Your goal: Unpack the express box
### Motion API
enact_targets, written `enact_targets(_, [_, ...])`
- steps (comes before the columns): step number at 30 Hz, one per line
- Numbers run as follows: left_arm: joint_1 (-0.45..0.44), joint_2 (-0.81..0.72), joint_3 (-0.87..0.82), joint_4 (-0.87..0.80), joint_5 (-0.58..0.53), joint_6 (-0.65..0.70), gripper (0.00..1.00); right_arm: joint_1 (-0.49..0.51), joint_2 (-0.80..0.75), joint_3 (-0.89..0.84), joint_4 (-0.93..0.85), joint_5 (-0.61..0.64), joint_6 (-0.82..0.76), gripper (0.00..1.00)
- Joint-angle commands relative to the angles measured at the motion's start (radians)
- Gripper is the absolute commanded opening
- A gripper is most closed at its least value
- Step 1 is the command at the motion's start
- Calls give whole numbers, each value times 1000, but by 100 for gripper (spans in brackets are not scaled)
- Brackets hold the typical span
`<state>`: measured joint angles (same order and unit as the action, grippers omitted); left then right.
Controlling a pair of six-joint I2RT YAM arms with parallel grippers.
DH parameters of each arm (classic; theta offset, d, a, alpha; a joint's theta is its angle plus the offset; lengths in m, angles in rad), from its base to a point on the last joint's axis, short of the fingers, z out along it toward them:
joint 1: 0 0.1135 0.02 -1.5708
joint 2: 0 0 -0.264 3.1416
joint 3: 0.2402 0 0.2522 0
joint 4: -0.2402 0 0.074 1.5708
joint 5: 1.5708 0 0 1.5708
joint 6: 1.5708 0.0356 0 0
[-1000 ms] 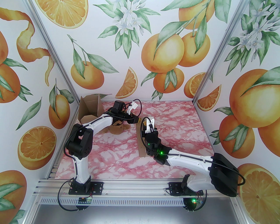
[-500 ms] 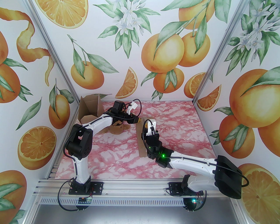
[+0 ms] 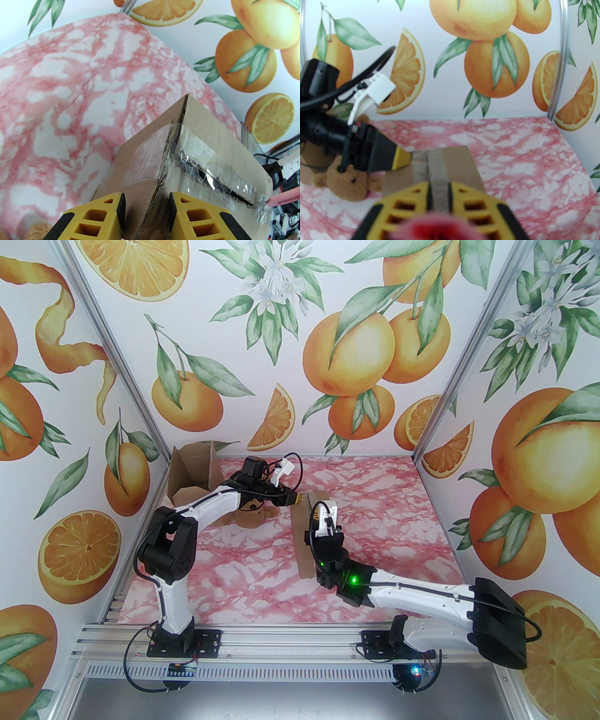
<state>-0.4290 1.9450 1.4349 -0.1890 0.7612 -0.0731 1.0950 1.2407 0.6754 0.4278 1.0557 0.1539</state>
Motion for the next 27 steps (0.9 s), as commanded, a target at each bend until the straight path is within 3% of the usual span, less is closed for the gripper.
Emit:
enact_targets(1, [16, -13, -28, -12, -139, -17, 34, 35, -32, -23, -70, 57, 26, 0])
enact_targets(27, [24, -38, -76, 28, -217, -99, 34, 175, -83, -6, -202, 224, 86, 0])
